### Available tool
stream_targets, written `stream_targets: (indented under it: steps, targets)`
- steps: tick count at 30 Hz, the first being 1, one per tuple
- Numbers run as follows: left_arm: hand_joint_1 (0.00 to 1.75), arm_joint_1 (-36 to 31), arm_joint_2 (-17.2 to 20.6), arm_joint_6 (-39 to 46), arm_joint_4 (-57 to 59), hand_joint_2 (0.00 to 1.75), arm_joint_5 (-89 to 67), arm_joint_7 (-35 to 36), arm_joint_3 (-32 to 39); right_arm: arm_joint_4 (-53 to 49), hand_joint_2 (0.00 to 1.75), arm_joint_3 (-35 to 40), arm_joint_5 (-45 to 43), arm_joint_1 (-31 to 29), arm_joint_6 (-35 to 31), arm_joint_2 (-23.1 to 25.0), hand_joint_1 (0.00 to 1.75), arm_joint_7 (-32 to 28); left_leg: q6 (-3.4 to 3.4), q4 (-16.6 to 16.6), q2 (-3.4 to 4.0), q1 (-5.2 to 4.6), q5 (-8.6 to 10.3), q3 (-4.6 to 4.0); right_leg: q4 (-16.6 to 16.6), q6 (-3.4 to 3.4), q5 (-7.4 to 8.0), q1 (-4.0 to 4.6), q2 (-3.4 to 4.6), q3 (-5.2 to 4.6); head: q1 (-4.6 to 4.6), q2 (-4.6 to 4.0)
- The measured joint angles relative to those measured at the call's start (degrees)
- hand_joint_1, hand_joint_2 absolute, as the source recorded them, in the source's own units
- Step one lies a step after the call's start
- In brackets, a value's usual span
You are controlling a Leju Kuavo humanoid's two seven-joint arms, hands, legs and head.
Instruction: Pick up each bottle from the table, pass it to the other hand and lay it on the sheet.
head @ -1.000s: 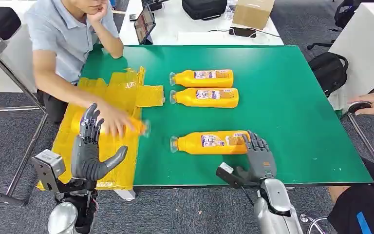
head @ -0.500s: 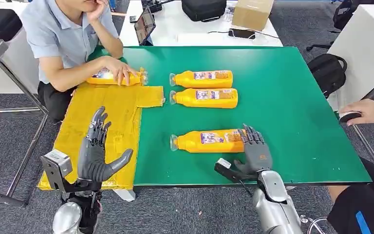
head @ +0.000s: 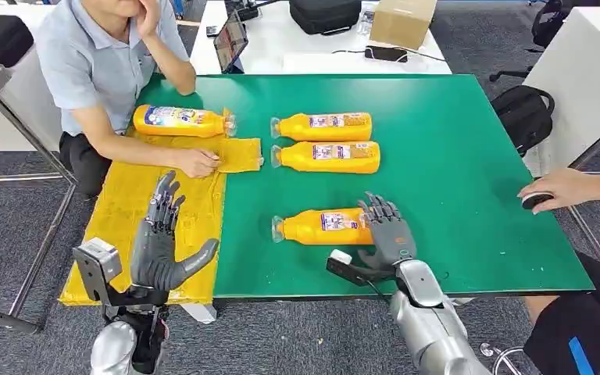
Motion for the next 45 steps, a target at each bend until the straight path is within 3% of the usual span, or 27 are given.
stream_targets:
  steps: [6, 7, 8, 9, 11, 15, 23, 26, 31, 35, 39, 45]
  targets:
    - [0.0, -0.6, 0.0, -0.2, 1.7, 1.75, 0.5, 0.2, -0.1, 5.3, 1.75, 1.2, 0.1, -3.6, 1.8, 0.2, 0.02, 1.4, 0.0, 0.0, 0.07, 0.01, 0.0, 0.21, 0.0, -0.14, 0.11, 0.02, 0.11, 0.08, 0.0, 0.0]
    - [0.0, -0.7, 0.0, -0.2, 1.8, 1.75, 0.5, 0.2, -0.1, 6.1, 1.75, 1.5, 0.1, -4.3, 3.1, 0.2, 1.29, 2.6, 0.0, 0.0, 0.15, 0.01, 0.0, 0.25, 0.0, -0.2, 0.17, 0.03, 0.16, 0.13, 0.0, 0.0]
    - [0.0, -0.7, 0.0, 0.0, 1.9, 1.75, 0.4, 0.2, -0.1, 7.0, 1.75, 2.0, 0.1, -5.0, 5.3, 0.3, 1.66, 4.8, 0.0, 0.0, 0.28, 0.01, 0.0, 0.32, 0.0, -0.23, 0.19, 0.04, 0.28, 0.18, 0.0, 0.0]
    - [0.0, -0.7, 0.0, 0.3, 1.9, 1.75, 0.1, 0.2, -0.1, 7.9, 1.75, 2.6, 0.1, -5.9, 8.6, 0.5, 1.75, 7.3, -0.05, 0.0, 0.37, 0.01, -0.04, 0.41, 0.0, -0.25, 0.23, 0.05, 0.4, 0.21, 0.0, 0.0]
    - [0.0, -0.7, 0.0, 0.3, 2.0, 1.75, -0.7, 0.1, 0.0, 10.0, 1.75, 4.2, 0.1, -8.2, 15.4, 0.7, 1.75, 12.8, -0.08, 0.0, 0.59, 0.02, -0.09, 0.68, 0.0, -0.25, 0.23, 0.06, 0.59, -0.21, -0.02, 0.0]
    - [0.0, -0.7, 0.0, 0.3, 2.0, 1.75, -1.7, -0.4, 0.4, 12.5, 1.75, 5.5, 0.1, -11.1, 20.9, 0.9, 1.75, 17.8, -0.01, 0.0, 0.36, 0.04, -0.08, 0.87, -0.1, -0.24, 0.03, 0.07, 0.5, 0.04, 0.02, 0.0]
    - [0.0, -2.0, -0.2, -1.0, 0.6, 1.75, -1.9, -1.6, 1.2, 14.7, 1.75, 6.1, 0.0, -15.3, 24.8, 0.7, 1.75, 18.8, 0.1, 0.0, 0.29, -0.01, 0.11, 0.69, 0.0, -0.06, 0.3, 0.01, 0.42, 0.6, -0.02, 0.0]
    - [0.0, -2.2, -0.2, -1.2, 0.7, 1.75, -1.9, -0.4, 1.3, 14.9, 1.75, 5.0, -1.9, -15.1, 24.8, 0.7, 1.75, 13.2, 0.08, 0.0, 0.28, 0.0, 0.09, 0.68, 0.0, -0.07, 0.28, 0.02, 0.4, 0.54, -0.02, 0.0]
    - [0.0, -2.8, -0.2, -1.0, 3.5, 1.75, -1.6, -2.6, 1.4, 14.9, 1.75, -2.8, -18.1, -13.0, 22.9, 1.2, 1.75, -10.8, -0.04, 0.0, 0.5, 0.02, -0.07, 0.66, 0.0, -0.09, 0.31, 0.05, 0.62, 0.46, 0.0, 0.0]
    - [0.0, -3.2, -0.2, 0.0, 4.3, 1.75, -2.0, -1.6, 1.2, 14.2, 1.75, -6.5, -22.7, -12.1, 23.0, 2.5, 1.75, -15.5, -0.07, 0.0, 0.58, 0.09, -0.02, 0.65, 0.0, -0.11, 0.31, 0.11, 0.61, 0.41, 0.02, 0.0]
    - [0.0, -3.3, -0.2, 6.0, 5.4, 1.75, -8.9, 2.3, 0.3, 7.8, 1.75, -9.3, -36.6, -7.8, 27.2, 6.2, 1.75, -23.5, -0.03, 0.0, 0.5, 0.1, 0.18, 0.11, 0.0, -0.07, 0.41, 0.13, 0.57, 0.01, 0.0, 0.0]
    - [0.0, -3.0, -0.2, 6.1, 9.4, 1.75, -3.3, -0.9, -4.1, -14.4, 1.75, -7.9, -57.7, -0.2, 30.5, 12.7, 1.75, -21.8, -0.08, 0.0, -0.03, 0.1, 0.33, -0.49, 0.1, -0.03, 0.37, 0.11, 0.13, -0.35, 0.0, 0.0]
